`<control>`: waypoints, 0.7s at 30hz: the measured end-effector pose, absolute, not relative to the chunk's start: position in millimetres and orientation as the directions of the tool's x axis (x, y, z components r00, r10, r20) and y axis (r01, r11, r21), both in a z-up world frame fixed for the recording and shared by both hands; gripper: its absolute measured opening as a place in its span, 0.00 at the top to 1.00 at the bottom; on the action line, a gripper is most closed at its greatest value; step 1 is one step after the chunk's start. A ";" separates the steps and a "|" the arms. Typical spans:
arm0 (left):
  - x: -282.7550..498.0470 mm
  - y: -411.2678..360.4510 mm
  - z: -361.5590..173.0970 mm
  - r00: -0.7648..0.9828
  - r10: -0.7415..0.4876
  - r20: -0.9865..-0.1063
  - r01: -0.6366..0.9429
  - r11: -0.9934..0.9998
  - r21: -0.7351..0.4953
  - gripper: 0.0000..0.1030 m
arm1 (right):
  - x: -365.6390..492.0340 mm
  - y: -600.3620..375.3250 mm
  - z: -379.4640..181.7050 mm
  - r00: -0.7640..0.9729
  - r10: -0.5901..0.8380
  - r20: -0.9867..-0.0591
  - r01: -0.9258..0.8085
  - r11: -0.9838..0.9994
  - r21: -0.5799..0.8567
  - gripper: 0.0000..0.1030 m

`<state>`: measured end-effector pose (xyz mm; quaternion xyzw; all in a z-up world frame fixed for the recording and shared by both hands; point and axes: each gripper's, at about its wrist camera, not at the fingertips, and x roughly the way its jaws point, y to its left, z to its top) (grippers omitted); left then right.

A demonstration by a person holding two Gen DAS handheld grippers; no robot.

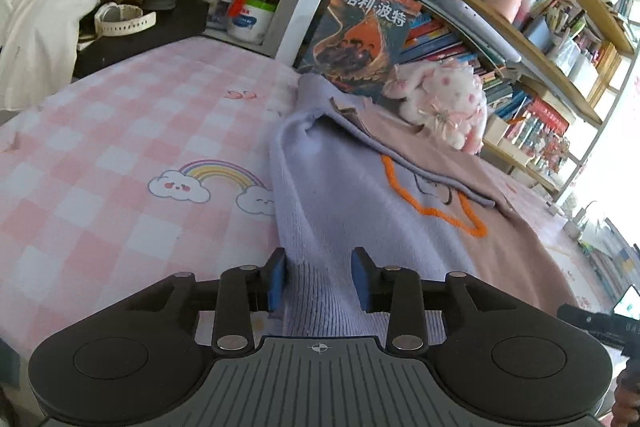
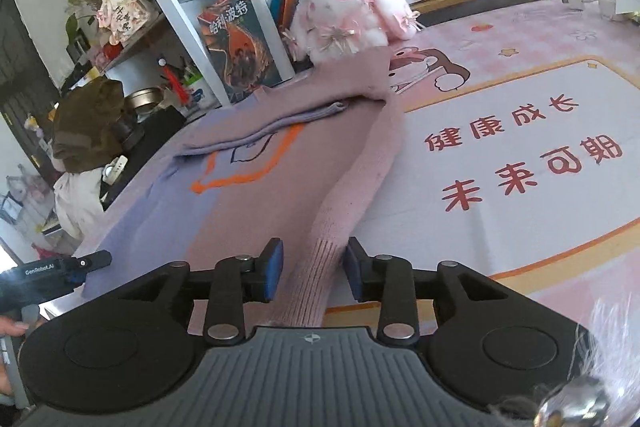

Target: Fold clothes

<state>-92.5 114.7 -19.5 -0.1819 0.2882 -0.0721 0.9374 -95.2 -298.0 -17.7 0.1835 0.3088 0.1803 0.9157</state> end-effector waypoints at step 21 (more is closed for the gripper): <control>-170.9 127.4 -17.1 0.786 -0.416 -0.459 0.111 0.824 -0.556 0.96 | -181.4 -338.6 -4.3 0.725 0.489 -0.484 -0.224 0.833 0.505 0.91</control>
